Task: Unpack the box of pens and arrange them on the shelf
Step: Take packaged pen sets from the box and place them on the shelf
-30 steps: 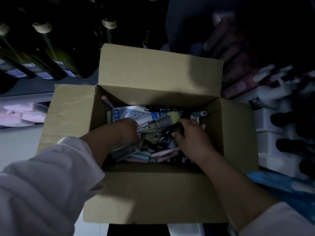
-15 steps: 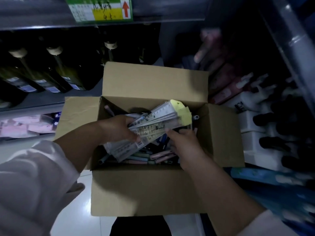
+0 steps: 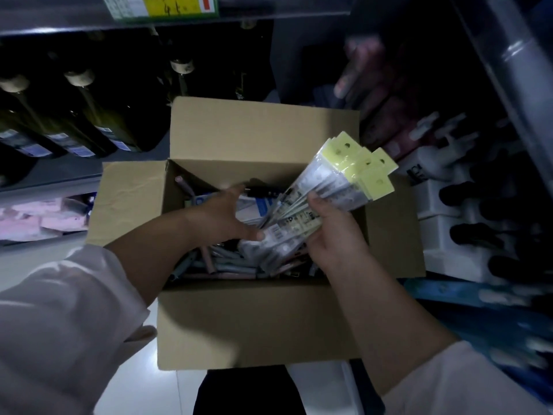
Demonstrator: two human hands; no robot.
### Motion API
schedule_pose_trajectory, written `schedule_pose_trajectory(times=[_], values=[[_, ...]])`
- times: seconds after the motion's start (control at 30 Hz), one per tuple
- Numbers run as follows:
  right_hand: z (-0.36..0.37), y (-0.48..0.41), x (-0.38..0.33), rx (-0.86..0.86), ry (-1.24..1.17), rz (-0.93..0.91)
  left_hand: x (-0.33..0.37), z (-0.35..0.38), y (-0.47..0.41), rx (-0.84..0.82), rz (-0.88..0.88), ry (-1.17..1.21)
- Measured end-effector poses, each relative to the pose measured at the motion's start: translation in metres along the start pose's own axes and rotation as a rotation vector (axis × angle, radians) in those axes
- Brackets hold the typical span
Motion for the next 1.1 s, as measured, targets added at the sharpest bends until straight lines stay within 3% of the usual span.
schedule_pose_trajectory(times=[0.1,0.2,0.33,0.6,0.7,0.77,0.93,1.03,1.1], values=[[0.001,0.008,-0.016,0.041,0.062,-0.104,0.011,-0.009,0.005,0.128,0.079,-0.069],[0.009,0.021,-0.025,0.025,0.134,-0.161,0.036,-0.015,0.012,0.239,0.127,0.098],[0.022,0.04,-0.031,-0.074,0.166,-0.175,0.072,-0.02,0.03,0.246,0.198,0.095],[0.023,0.071,-0.062,-0.012,0.121,-0.151,0.085,-0.049,0.072,0.445,0.144,-0.005],[0.028,0.085,-0.079,-0.02,0.097,-0.176,0.086,-0.056,0.084,0.382,0.095,-0.229],[0.033,0.097,-0.087,-0.052,0.116,-0.17,0.091,-0.058,0.092,0.353,0.07,-0.241],[0.055,0.131,-0.096,-0.157,0.184,-0.091,0.14,-0.063,0.132,0.109,0.204,0.282],[0.072,0.159,-0.109,-0.175,0.139,-0.084,0.164,-0.068,0.157,-0.11,0.316,0.349],[0.083,0.179,-0.121,-0.184,0.108,-0.117,0.175,-0.073,0.17,-0.144,0.351,0.389]])
Point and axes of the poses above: each hand's wrist, its own y-axis away from the middle knuckle, its own z-axis out of the palm, x = y × z, the point moved 3 cm from there along -y, towards the middle knuckle, and after that the axes turned 13 degrees about -y, right-handed, at the moved point
